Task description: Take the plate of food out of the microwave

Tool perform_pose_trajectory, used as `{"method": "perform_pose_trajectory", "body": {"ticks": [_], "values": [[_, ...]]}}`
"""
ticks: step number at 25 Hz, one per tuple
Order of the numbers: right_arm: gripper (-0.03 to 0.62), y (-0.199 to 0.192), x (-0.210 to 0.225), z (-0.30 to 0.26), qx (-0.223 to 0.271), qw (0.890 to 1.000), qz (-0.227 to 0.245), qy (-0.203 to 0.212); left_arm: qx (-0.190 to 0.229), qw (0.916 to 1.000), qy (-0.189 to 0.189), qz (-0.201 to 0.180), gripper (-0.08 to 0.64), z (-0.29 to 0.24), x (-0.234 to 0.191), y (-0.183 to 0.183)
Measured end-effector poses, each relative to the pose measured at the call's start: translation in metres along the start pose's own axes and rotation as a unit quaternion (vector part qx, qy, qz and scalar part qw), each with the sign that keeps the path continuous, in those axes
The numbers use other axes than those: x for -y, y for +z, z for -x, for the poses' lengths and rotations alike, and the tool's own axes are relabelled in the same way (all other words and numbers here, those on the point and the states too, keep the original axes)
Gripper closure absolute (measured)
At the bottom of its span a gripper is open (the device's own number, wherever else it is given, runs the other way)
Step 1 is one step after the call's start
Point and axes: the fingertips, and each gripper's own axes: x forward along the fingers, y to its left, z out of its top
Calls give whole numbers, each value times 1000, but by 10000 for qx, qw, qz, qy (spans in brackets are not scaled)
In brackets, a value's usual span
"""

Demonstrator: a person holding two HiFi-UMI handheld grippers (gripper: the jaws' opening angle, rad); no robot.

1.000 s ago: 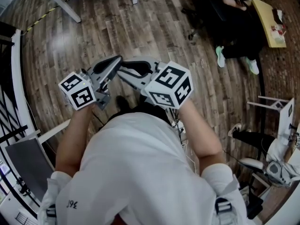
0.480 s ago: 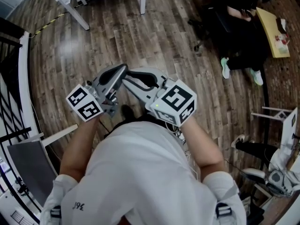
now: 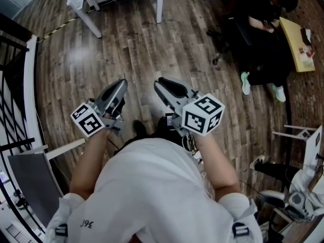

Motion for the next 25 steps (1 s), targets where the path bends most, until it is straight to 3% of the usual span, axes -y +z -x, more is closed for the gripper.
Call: {"method": "perform_pose_trajectory", "body": {"ticks": [10, 18, 25], "values": [[537, 25, 71, 30, 689, 9884, -1165, -684, 79, 9992, 271, 279, 563, 8, -9, -6], [537, 37, 105, 46, 770, 9819, -1487, -881, 177, 9982, 383, 422, 563, -4, -13, -11], [537, 40, 121, 54, 669, 9832, -1495, -806, 139, 9973, 559, 451, 563, -18, -12, -26]]}}
